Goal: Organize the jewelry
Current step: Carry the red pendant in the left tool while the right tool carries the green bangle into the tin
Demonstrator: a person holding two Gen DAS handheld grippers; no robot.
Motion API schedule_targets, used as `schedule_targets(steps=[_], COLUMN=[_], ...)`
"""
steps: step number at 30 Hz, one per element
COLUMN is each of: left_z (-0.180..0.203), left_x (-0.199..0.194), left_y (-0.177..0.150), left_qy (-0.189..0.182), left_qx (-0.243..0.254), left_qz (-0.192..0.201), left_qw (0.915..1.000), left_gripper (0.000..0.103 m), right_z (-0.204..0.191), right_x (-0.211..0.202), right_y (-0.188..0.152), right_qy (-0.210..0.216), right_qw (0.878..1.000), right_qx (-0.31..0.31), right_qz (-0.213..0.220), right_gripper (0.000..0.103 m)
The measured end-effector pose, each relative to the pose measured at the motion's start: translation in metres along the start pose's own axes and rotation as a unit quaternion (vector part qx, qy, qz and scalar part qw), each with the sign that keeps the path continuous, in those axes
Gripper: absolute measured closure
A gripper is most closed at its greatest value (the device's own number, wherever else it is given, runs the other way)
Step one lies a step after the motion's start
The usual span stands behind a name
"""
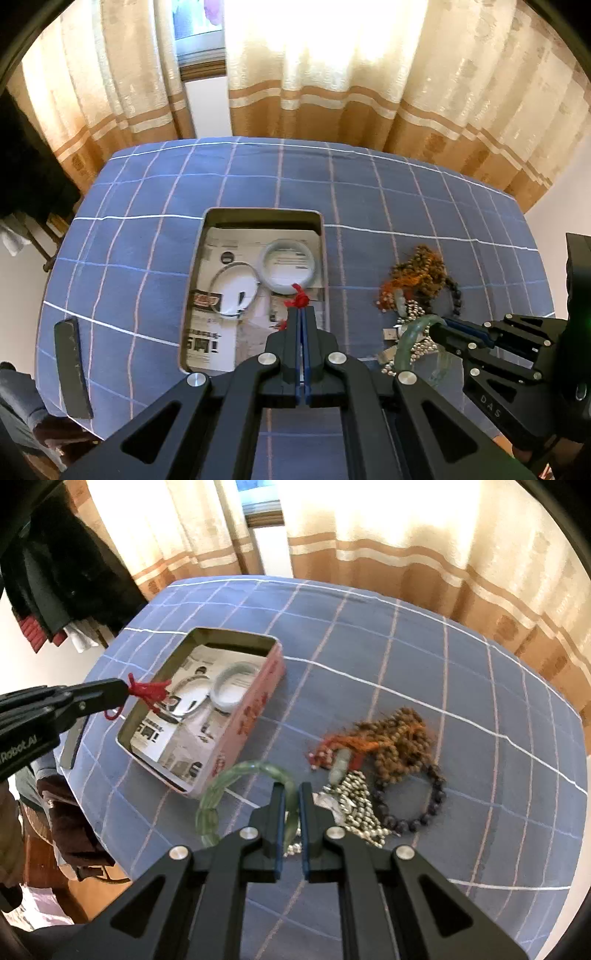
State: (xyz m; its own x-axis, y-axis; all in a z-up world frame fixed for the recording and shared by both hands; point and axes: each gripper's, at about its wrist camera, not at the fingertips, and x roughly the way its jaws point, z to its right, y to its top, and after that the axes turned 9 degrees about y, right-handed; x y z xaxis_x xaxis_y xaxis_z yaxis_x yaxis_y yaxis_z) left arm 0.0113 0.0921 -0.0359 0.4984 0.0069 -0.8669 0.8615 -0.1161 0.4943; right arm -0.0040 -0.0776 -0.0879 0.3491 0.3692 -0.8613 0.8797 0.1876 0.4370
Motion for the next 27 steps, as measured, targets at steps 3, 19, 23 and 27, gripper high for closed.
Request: schedule_targets(steps=[3, 19, 23, 27], left_z=[-0.009, -0.044, -0.053, -0.061], left_x=[0.000, 0.009, 0.015, 0.023], left_y=[0.001, 0.002, 0.003, 0.003], left_qy=[0.003, 0.017, 0.025, 0.032], left_qx=[-0.008, -0.035, -0.040, -0.043], left_qz=[0.000, -0.004, -0.006, -0.012], left_qw=[1.0000, 0.9992, 0.9989, 0.9985], left_gripper=[0.103, 0.103, 0.103, 0.103], right_z=[-0.007, -0.039, -0.046, -0.053], right_x=[0.003, 0.018, 0.022, 0.027], right_y=[0.005, 0.030, 0.036, 0.041], right_qy=[0.003, 0.016, 0.018, 0.021], right_qw=[1.000, 0.999, 0.999, 0.998], right_qx=[-0.007, -0.038, -0.045, -0.051], right_qz=[-0.001, -0.003, -0.004, -0.005], right_gripper=[0.094, 0.094, 0.094, 0.094])
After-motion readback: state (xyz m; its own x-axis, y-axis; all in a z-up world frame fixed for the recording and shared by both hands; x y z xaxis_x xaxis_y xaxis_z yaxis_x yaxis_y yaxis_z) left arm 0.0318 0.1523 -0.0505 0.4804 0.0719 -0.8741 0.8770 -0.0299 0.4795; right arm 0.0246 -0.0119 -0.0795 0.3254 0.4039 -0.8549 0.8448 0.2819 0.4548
